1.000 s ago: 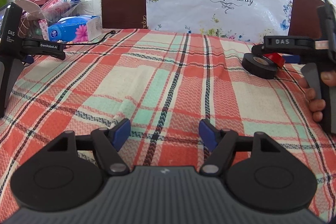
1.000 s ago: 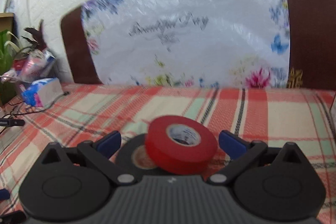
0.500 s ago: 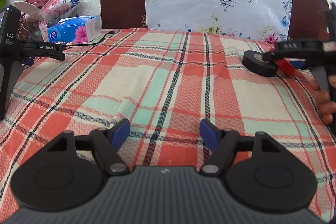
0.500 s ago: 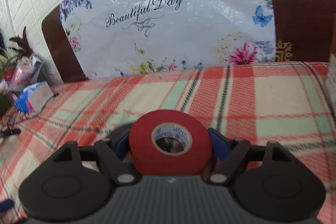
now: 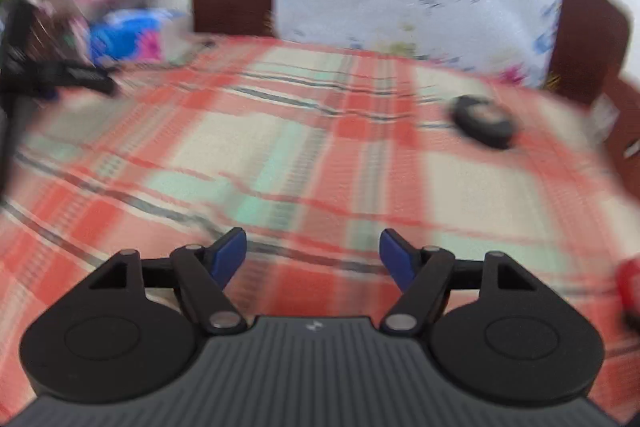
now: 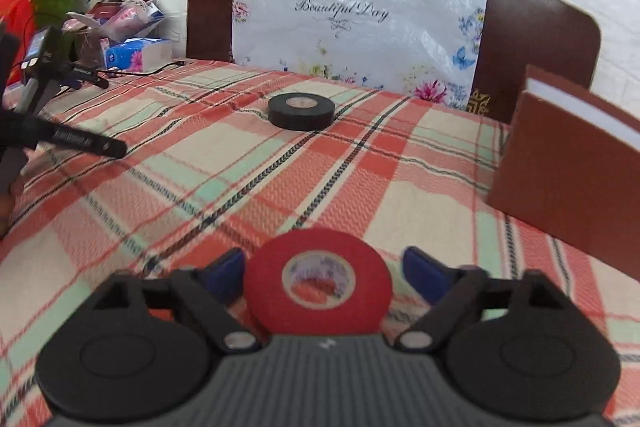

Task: Organize objects
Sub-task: 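Carry the red tape roll over the brown box and lower it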

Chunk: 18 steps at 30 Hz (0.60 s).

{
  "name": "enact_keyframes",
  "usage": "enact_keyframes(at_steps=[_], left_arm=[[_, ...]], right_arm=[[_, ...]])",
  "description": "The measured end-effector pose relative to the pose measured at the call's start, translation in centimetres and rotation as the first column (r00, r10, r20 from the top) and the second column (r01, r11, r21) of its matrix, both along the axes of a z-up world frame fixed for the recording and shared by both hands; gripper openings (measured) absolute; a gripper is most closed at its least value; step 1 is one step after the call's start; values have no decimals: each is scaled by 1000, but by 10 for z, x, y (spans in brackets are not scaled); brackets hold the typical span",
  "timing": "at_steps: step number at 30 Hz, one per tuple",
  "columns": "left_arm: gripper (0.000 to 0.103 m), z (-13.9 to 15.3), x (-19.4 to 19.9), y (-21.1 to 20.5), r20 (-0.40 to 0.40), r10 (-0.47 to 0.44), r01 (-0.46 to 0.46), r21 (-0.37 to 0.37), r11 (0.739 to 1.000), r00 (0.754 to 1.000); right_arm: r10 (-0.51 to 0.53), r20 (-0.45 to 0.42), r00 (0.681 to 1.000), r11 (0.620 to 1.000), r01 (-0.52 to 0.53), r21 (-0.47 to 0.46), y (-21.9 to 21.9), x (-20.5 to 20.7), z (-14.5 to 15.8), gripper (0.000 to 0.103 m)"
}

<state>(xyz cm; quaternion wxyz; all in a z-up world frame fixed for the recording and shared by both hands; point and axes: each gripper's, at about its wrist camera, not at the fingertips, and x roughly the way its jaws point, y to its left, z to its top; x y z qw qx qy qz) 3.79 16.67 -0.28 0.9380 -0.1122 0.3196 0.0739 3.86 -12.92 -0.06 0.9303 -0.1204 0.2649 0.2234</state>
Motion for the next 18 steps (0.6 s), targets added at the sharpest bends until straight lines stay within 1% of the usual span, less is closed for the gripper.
enact_keyframes(at_steps=[1,2,3,5,6,8,10,13,15,16,17,18], left_arm=[[73,8,1,-9,5,-52,53,-90,995,999],[73,17,3,-24,6,-108,108,-132,985,994],[73,25,5,-43,5,-170,169,-133,977,985],[71,39,10,-83,-14,-287,285,-75,955,958],[68,42,12,-102,-40,-339,337,-46,940,940],[65,40,17,-134,-103,-420,422,-9,907,902],[62,33,23,-154,-146,-459,464,2,886,876],[60,21,24,-171,-189,-485,494,1,870,854],[54,12,26,-176,-226,-476,489,3,872,850],[53,9,27,-176,-221,-465,477,5,879,857],[48,8,26,-175,-216,-461,474,6,881,861],[40,7,25,-176,-211,-462,475,10,880,861]], right_arm=[[-1,11,1000,1000,1,5,-3,-3,1,98],[-1,7,1000,1000,0,10,-5,-4,2,98],[-4,-4,1000,1000,4,12,-6,-3,2,97],[-8,-29,1000,1000,8,7,-7,-2,2,96],[-6,-37,999,1000,7,4,-6,-2,1,95],[1,-43,999,1000,-1,1,-8,-5,-1,94],[3,-53,999,1000,-3,5,-12,-7,-2,94],[4,-78,997,1000,-2,28,-19,-7,-4,92],[9,-90,996,999,-5,44,-22,-6,-5,91],[16,-97,995,999,-12,48,-21,-6,-6,90],[30,-106,994,998,-24,51,-21,-5,-7,87],[41,-109,993,998,-35,56,-20,-4,-8,82]])
